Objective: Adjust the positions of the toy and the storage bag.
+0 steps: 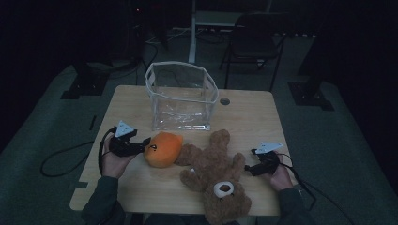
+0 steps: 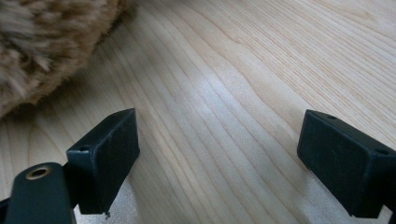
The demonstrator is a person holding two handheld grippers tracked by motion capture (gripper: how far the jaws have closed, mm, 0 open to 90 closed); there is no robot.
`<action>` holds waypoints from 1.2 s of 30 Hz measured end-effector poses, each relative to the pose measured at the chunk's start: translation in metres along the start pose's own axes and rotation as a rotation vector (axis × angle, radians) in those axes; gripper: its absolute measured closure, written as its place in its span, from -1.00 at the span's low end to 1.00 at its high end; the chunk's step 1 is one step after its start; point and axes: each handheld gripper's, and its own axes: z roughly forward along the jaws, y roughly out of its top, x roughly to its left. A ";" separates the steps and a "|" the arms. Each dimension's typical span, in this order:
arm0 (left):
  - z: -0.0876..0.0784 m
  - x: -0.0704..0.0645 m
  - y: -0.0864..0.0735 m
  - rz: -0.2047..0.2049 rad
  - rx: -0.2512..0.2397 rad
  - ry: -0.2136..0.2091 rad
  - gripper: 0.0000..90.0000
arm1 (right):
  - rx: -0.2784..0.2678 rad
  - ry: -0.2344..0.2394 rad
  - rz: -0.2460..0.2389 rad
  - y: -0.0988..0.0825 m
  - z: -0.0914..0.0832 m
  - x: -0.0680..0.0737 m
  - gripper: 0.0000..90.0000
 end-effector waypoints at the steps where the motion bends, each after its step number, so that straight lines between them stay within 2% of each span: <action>1: 0.000 -0.001 0.000 0.001 -0.001 -0.014 -0.31 | -0.001 0.000 -0.002 0.000 0.000 0.000 -0.73; 2: 0.000 -0.001 0.000 0.001 -0.001 -0.014 -0.31 | -0.001 0.000 -0.001 0.000 0.000 0.000 -0.73; 3: 0.001 -0.004 0.001 -0.002 -0.004 -0.038 -0.31 | -0.001 0.000 -0.001 0.000 0.000 0.000 -0.73; 10: 0.002 -0.011 0.002 -0.004 -0.028 -0.129 -0.35 | -0.001 0.000 -0.001 0.000 0.000 0.000 -0.73; 19: 0.015 -0.019 -0.002 -0.003 -0.005 -0.210 -0.44 | 0.000 0.000 -0.001 0.000 0.000 0.000 -0.73; 24: 0.023 -0.024 -0.006 0.000 0.011 -0.263 -0.58 | 0.000 0.000 -0.001 0.000 0.000 0.000 -0.73; 31: 0.031 -0.027 -0.009 0.012 0.047 -0.287 -0.67 | 0.000 0.000 0.000 0.000 0.000 0.000 -0.73; 34: 0.031 -0.027 -0.009 0.014 0.051 -0.288 -0.68 | 0.000 0.001 0.000 0.000 0.000 0.000 -0.73; 36: 0.033 -0.025 -0.010 0.002 0.076 -0.271 -0.59 | 0.000 0.000 0.000 0.000 0.000 0.000 -0.73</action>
